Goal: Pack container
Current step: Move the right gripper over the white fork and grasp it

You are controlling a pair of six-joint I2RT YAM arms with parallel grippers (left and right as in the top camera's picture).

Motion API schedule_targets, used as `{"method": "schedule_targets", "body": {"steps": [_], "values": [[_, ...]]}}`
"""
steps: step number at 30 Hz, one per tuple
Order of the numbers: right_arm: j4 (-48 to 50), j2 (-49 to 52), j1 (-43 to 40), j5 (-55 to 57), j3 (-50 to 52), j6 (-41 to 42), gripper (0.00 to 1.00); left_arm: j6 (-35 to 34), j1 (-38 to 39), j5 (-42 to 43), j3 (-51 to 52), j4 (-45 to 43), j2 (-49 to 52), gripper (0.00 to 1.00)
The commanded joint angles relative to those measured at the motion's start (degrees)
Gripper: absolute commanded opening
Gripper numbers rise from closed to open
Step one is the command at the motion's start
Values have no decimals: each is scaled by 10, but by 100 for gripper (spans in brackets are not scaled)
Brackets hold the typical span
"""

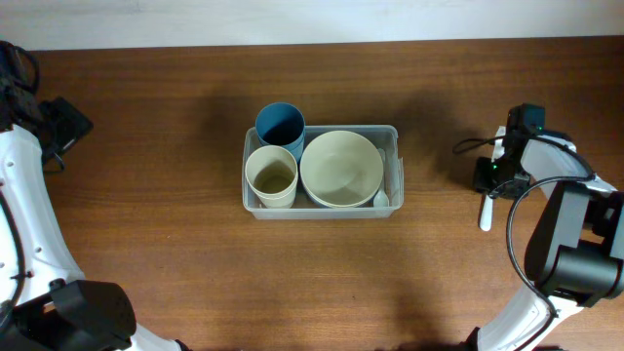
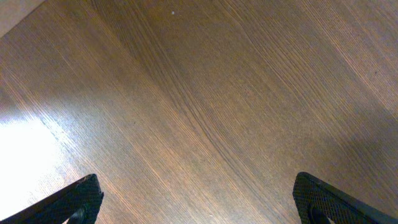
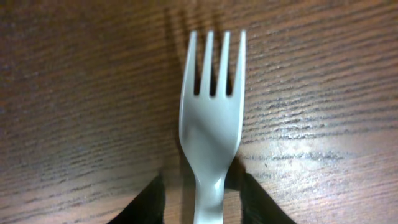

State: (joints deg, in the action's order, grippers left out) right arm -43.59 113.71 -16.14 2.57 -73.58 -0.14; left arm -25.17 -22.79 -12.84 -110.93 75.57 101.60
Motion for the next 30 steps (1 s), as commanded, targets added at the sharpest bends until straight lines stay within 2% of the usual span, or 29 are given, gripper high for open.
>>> {"method": "schedule_targets", "body": {"steps": [1, 5, 9, 16, 20, 30], "values": [[4, 21, 0, 12, 7, 10, 29, -7, -2, 0, -9, -1, 3, 100], [8, 21, 0, 11, 7, 13, 26, -7, -2, 0, -9, -1, 3, 100], [10, 21, 0, 12, 7, 18, 19, -7, -2, 0, -9, -1, 3, 100], [10, 21, 0, 11, 6, 22, 17, -7, -2, 0, -9, -1, 3, 100], [10, 21, 0, 11, 2, 26, 9, -7, -2, 0, -9, -1, 3, 100], [-26, 21, 0, 11, -50, 33, 8, -7, -2, 0, -9, -1, 3, 100]]}}
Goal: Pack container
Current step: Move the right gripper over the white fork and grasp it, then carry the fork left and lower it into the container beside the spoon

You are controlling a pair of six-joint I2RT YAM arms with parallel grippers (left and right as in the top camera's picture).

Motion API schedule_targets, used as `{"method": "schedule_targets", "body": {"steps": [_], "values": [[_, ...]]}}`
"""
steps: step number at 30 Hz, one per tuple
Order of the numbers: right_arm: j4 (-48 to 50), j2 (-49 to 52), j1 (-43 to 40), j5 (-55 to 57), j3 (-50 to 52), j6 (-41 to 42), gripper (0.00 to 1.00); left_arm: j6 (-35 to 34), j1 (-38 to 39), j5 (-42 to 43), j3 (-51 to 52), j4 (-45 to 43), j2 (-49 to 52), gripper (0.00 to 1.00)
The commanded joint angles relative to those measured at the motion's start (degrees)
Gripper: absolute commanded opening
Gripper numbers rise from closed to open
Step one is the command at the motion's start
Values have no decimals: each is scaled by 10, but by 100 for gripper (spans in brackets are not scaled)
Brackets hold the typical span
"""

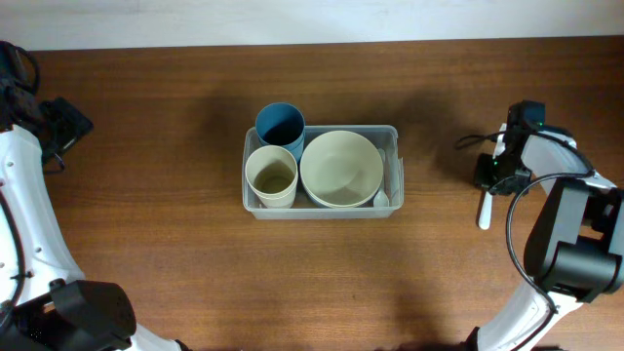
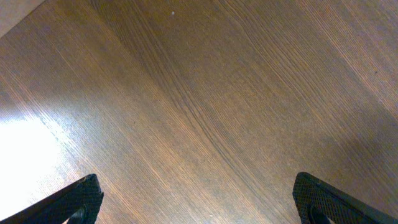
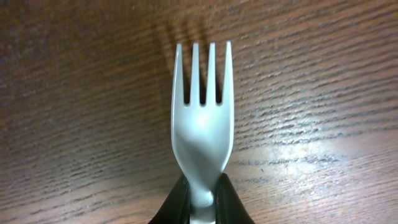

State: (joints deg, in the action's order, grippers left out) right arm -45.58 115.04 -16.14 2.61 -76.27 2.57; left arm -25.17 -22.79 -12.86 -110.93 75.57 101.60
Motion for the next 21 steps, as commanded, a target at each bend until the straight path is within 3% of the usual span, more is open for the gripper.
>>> {"method": "schedule_targets", "body": {"steps": [1, 10, 21], "values": [[-9, 7, 0, 11, -26, 5, 8, -7, -2, 0, -9, -1, 3, 100], [-94, 7, 0, -13, -125, 9, 8, -7, -2, 0, -9, -1, 3, 100], [-232, 2, 1, -323, -316, -33, 8, -7, -2, 0, -9, -1, 3, 100]]}}
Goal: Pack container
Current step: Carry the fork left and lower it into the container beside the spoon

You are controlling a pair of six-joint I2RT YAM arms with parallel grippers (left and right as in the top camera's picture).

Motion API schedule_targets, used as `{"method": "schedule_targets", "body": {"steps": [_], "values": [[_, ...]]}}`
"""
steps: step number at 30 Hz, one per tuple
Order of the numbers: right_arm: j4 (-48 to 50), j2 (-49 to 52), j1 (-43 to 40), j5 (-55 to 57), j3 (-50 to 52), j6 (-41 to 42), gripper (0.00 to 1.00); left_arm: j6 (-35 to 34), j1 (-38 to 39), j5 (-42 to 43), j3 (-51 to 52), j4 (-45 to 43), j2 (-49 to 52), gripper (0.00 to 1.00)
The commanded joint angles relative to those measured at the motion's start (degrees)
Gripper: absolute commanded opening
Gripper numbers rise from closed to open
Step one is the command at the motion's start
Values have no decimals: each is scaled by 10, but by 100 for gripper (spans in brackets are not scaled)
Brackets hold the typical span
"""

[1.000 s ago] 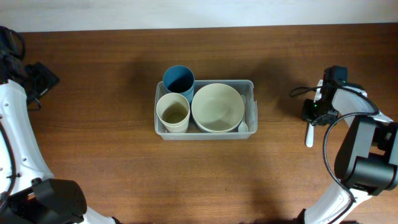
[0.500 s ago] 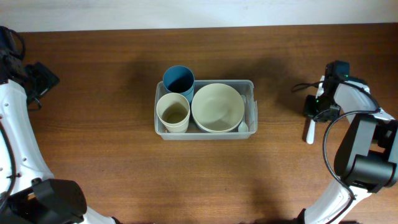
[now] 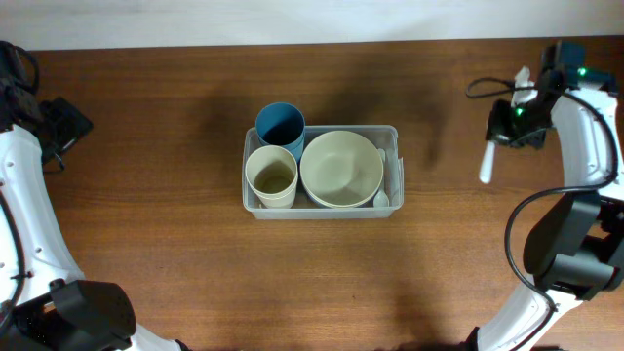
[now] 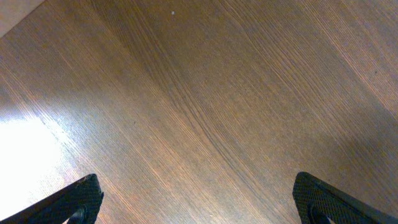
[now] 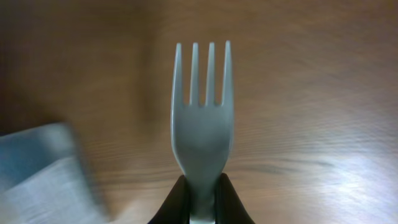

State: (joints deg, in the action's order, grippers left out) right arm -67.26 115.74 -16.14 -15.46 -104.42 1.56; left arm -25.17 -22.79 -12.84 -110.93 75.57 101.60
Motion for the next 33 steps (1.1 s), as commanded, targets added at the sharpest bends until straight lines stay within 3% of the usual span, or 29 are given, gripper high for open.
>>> {"method": "schedule_targets", "body": {"steps": [1, 10, 21, 33], "values": [[-21, -7, 3, -172, -40, -29, 9, -7, -2, 0, -9, -1, 3, 100], [-54, -13, 64, -290, -45, -63, 9, -7, -2, 0, -9, -1, 3, 100], [-58, -13, 157, -230, -33, -56, 8, -7, -2, 0, -9, -1, 3, 100], [-55, -13, 162, -187, 63, -52, 8, -7, -2, 0, -9, -1, 3, 100]]}}
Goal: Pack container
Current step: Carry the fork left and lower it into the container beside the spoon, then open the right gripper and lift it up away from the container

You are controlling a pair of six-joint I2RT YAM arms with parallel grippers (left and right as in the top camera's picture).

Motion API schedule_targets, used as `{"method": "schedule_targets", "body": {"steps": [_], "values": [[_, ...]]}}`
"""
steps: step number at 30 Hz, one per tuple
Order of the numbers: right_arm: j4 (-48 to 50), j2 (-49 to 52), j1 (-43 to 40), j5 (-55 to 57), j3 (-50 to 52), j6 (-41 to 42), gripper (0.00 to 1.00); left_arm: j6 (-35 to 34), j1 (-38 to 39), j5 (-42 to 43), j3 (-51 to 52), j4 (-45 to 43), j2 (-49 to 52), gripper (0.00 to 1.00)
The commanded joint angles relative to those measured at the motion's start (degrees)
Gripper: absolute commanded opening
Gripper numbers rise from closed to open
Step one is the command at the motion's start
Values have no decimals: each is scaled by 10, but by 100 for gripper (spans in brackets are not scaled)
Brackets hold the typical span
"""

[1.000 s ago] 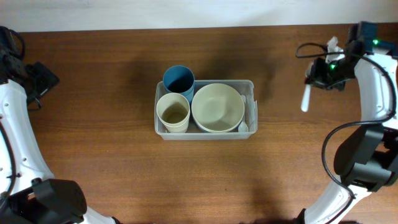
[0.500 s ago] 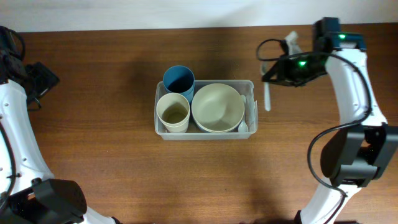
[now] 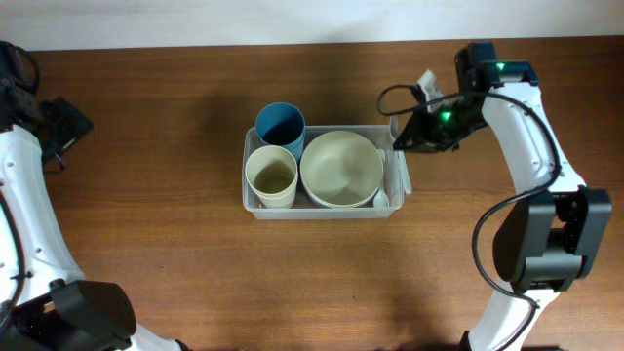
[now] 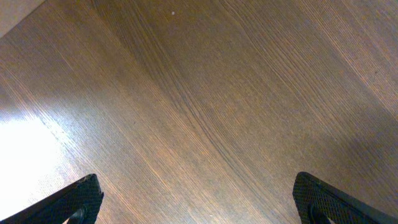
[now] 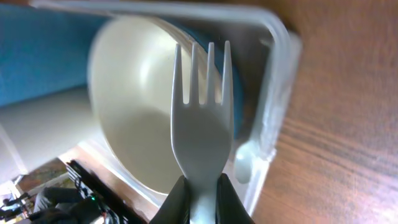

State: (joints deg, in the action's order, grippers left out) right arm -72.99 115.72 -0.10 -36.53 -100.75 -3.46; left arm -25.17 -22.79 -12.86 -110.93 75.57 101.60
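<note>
A clear plastic container sits mid-table, holding a cream bowl, a beige cup and a white spoon. A blue cup stands at its far left corner. My right gripper is shut on a white plastic fork by its handle. The tines hang over the bowl near the container's right wall. My left gripper is open over bare wood at the far left.
Brown wooden table all around the container. The left arm's base and cables sit at the far left edge. The right arm reaches in from the right side.
My right gripper, still shut on the fork, has moved left from the far right of the table to the container's right end. The left arm has not moved.
The fork lay on the table at the right with my right jaws open around its handle. Then the jaws were shut on it. Then it was off the table at the far right, and now it is over the container's right end.
</note>
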Motion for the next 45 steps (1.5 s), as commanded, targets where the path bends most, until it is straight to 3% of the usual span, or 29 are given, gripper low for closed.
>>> {"method": "schedule_targets", "body": {"steps": [1, 19, 25, 35, 39, 45], "values": [[6, -12, 2, 23, 37, -1, 8, -7, -2, 0, -9, -1, 3, 100], [49, -12, 31, 26, 59, 25, 9, -7, -2, 0, -9, -1, 3, 100], [53, -12, 31, 26, 59, 25, 34, -7, -2, 0, -9, -1, 3, 100], [58, -12, 31, 14, 54, 25, 36, -7, -2, 0, -9, -1, 3, 100], [35, -14, 30, 9, 16, 24, 36, -7, -2, 0, -9, -1, 3, 100], [-62, -16, 10, 33, -131, 23, 36, -7, -2, 0, -9, -1, 3, 100]]}}
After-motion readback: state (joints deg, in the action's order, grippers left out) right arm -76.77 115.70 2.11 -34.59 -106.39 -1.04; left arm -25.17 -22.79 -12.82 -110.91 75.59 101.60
